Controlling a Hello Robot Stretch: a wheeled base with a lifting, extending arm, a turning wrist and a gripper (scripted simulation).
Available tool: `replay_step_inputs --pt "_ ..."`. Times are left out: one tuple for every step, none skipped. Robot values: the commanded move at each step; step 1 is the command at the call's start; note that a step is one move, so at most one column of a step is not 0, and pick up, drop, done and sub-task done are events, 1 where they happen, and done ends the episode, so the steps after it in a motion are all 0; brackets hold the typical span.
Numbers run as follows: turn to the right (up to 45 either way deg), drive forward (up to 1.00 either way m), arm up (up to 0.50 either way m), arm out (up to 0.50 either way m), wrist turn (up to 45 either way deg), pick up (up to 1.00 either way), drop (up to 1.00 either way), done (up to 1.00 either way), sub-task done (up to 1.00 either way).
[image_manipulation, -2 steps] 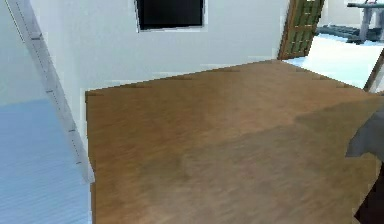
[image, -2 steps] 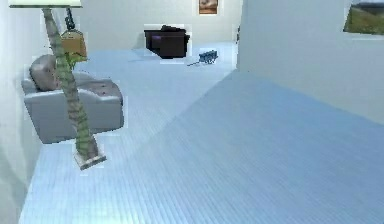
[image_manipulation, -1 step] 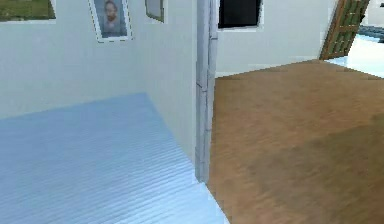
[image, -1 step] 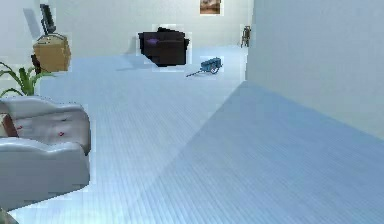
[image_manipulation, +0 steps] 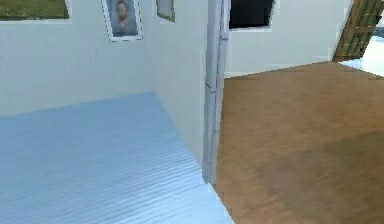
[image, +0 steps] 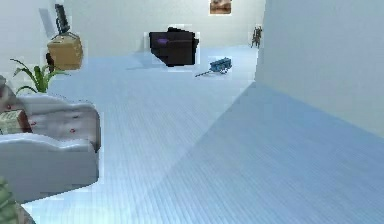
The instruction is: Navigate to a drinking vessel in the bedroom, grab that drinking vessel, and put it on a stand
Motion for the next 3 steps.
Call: replay_step_inputs --pt "-6.0 0.0 0.0 0.0 0.0 0.0 0.0 0.0 0.0" --pt "0.0 1.0 0.0 0.0 0.0 0.0 0.0 0.0 0.0" --pt "0.0 1.0 0.0 0.0 0.0 0.0 0.0 0.0 0.0"
